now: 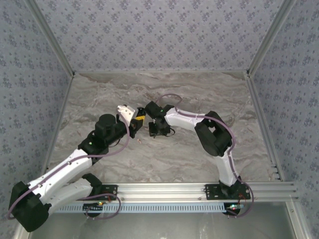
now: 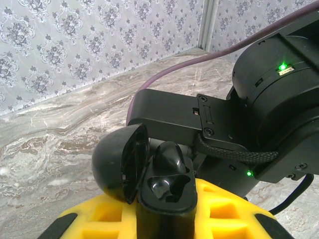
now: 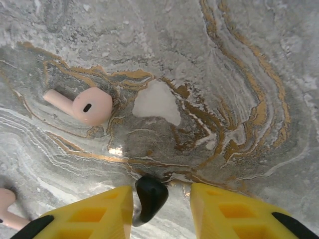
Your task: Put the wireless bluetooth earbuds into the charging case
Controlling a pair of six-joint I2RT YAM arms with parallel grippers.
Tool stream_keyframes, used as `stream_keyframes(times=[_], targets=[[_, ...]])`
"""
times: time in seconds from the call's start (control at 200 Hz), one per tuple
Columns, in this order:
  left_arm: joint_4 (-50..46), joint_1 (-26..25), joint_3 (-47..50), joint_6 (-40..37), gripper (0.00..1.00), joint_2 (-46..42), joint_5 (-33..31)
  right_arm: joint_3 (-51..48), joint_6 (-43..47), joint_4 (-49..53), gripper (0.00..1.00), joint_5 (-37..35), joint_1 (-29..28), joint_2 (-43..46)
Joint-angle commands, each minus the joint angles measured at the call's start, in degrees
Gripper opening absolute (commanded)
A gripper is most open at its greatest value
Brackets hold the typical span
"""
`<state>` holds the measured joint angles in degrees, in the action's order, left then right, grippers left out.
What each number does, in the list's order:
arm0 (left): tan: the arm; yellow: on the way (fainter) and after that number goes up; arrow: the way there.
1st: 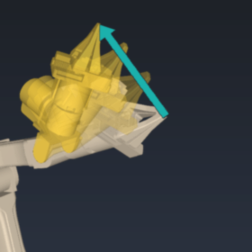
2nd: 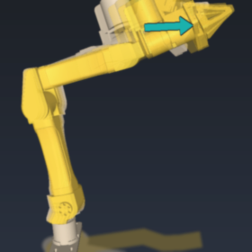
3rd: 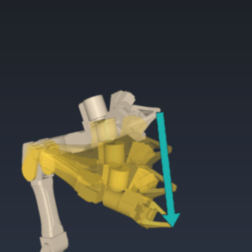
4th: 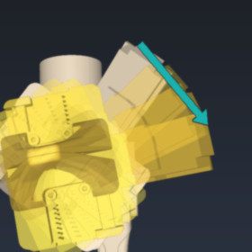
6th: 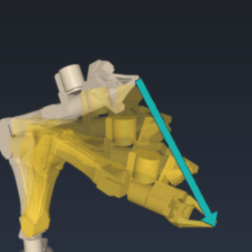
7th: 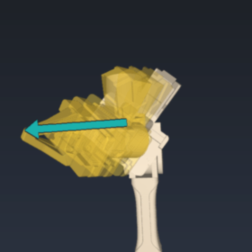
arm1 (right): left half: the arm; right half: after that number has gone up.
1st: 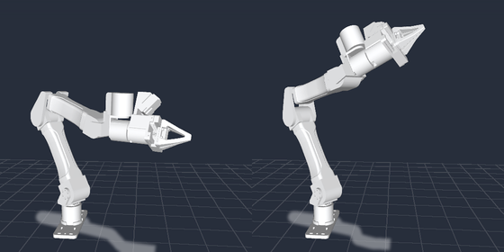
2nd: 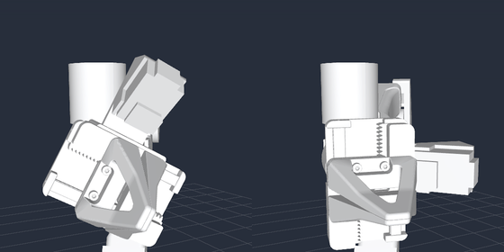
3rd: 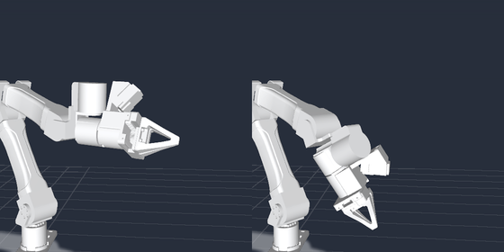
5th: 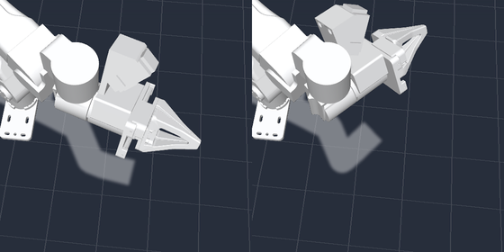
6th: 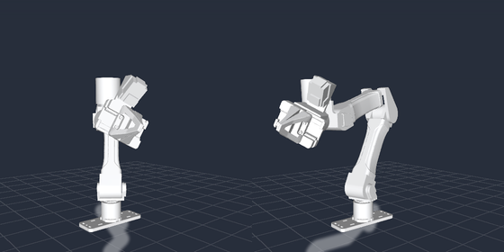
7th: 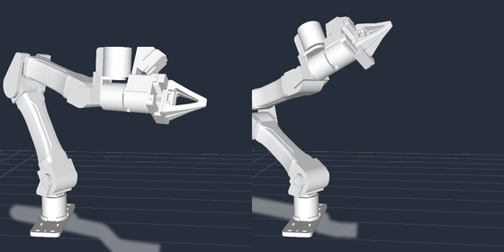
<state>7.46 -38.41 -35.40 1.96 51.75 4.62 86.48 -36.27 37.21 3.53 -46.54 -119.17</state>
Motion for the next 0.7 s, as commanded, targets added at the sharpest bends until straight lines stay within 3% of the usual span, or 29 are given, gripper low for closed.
stream_keyframes(times=[0.0,0.235,0.695], targets=[[1.24,-0.35,0.25,-0.2,0.12,-1.12,-0.44,1.57,-0.93,2.38,0.35,-1.92,-0.45,-1.54],[1.32,-0.33,0.21,-0.36,0.12,-0.98,-0.49,1.31,-0.85,3.65,0.24,-4.8,-0.19,-1.15],[1.24,-0.34,0.16,-0.02,0.12,-1.03,-0.46,0.51,3.13,4.74,0.17,-5.38,1.42,0.83]])
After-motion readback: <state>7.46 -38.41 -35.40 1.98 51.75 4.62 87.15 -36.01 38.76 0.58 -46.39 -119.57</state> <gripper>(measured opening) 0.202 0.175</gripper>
